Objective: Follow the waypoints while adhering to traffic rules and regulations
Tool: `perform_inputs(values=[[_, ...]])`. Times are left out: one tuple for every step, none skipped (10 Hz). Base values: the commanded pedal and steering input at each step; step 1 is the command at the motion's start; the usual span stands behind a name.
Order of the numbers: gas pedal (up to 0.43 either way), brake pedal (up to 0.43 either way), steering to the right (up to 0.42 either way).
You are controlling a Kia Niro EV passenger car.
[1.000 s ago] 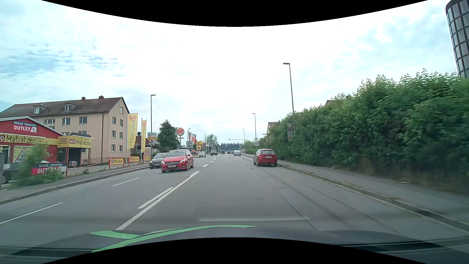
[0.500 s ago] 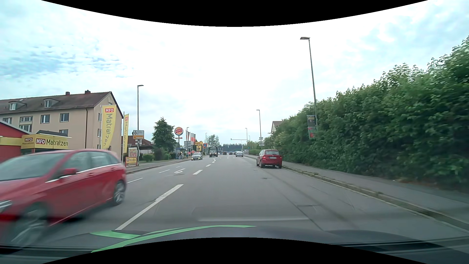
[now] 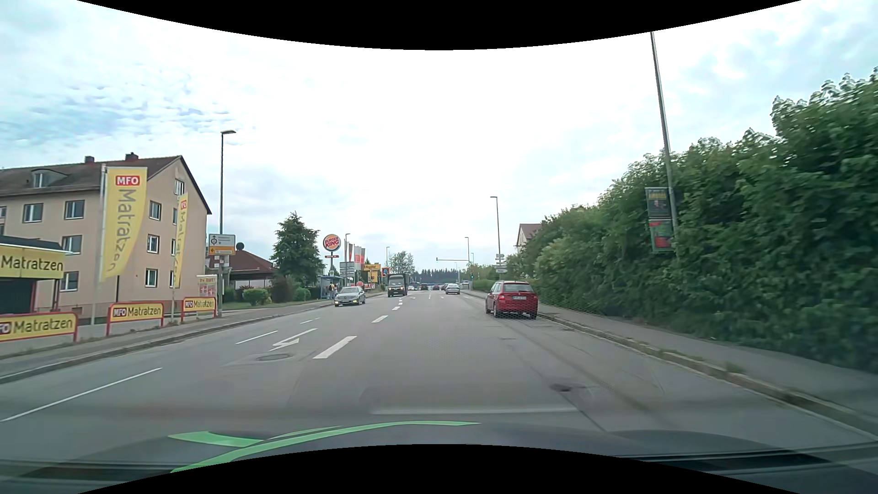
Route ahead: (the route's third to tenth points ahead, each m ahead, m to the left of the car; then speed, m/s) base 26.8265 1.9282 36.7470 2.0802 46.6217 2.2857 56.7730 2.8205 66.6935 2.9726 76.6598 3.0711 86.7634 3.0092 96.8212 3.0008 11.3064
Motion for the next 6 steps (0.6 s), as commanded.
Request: perform_inputs(values=[[0.110, 0.000, -0.011], [0.110, 0.000, -0.011], [0.110, 0.000, -0.011], [0.098, 0.000, -0.011], [0.098, 0.000, -0.011], [0.098, 0.000, -0.011]])
